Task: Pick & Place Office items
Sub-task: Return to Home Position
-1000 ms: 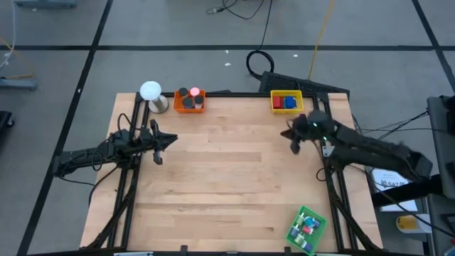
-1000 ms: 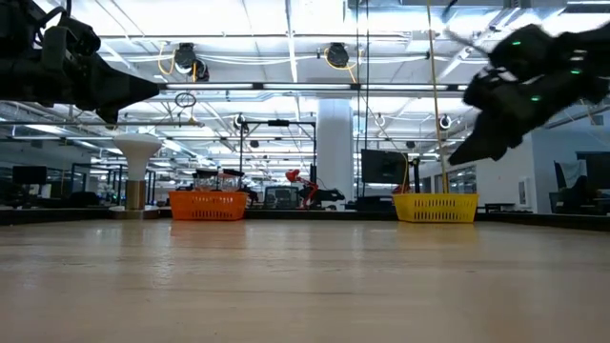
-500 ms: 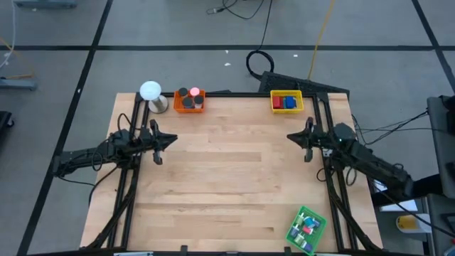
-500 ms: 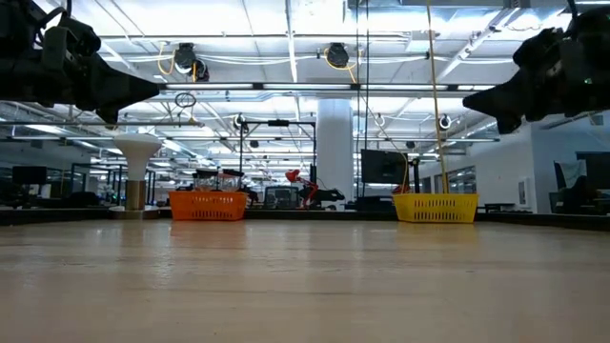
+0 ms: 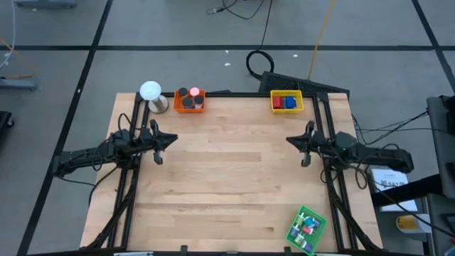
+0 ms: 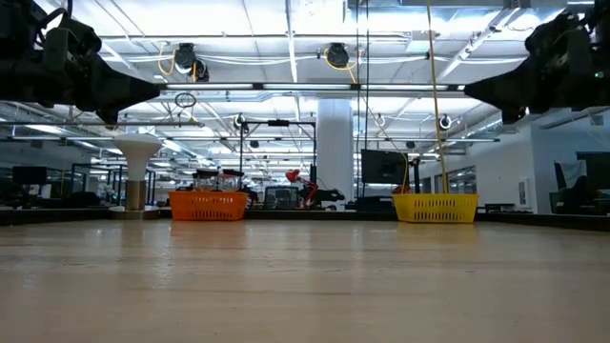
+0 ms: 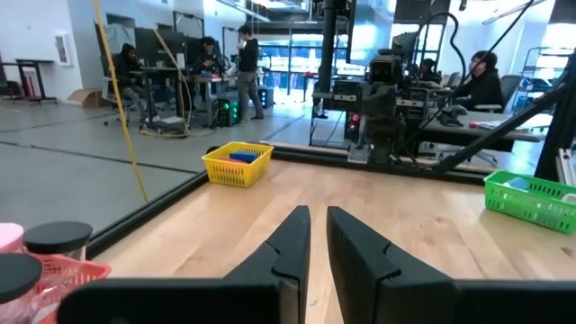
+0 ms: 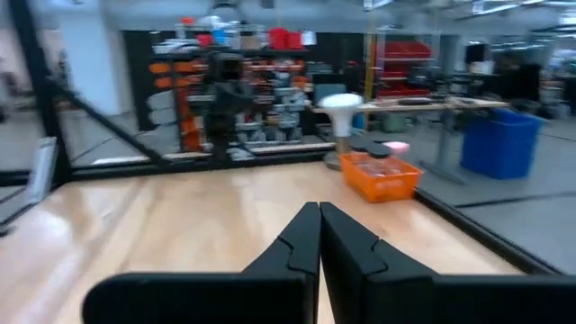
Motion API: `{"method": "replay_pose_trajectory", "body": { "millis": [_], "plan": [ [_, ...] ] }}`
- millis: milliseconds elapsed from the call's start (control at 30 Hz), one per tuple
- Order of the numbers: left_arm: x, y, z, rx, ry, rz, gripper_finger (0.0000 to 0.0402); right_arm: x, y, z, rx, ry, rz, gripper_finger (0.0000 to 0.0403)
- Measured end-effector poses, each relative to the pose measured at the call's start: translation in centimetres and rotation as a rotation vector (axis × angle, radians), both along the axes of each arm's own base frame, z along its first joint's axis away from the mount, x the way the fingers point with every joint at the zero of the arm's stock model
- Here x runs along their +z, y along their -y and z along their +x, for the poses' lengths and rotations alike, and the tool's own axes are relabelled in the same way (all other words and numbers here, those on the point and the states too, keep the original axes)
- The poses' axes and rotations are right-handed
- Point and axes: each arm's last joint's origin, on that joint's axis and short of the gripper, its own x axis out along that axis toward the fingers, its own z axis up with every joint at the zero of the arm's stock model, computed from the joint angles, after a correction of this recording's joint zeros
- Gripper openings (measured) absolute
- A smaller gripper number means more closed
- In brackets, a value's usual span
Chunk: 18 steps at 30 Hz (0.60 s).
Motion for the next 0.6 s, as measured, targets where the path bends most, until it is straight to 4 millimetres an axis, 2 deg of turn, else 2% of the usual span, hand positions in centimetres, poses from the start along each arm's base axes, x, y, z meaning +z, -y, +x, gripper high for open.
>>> {"method": "replay_pose_trajectory", "body": {
  "millis": [100, 300, 600],
  "plan": [
    [-0.01, 0.0, 0.0, 0.0, -0.001, 0.0, 0.0042, 0.28, -0.51, 0.05, 0.053, 0.029, -0.003, 0.0],
    [-0.01, 0.0, 0.0, 0.0, -0.001, 0.0, 0.0042, 0.04, -0.8, 0.1, 0.093, 0.025, 0.116, 0.0],
    [-0.01, 0.0, 0.0, 0.0, -0.001, 0.0, 0.0042, 0.15, -0.79, 0.1, 0.093, 0.035, 0.105, 0.0]
  ]
}}
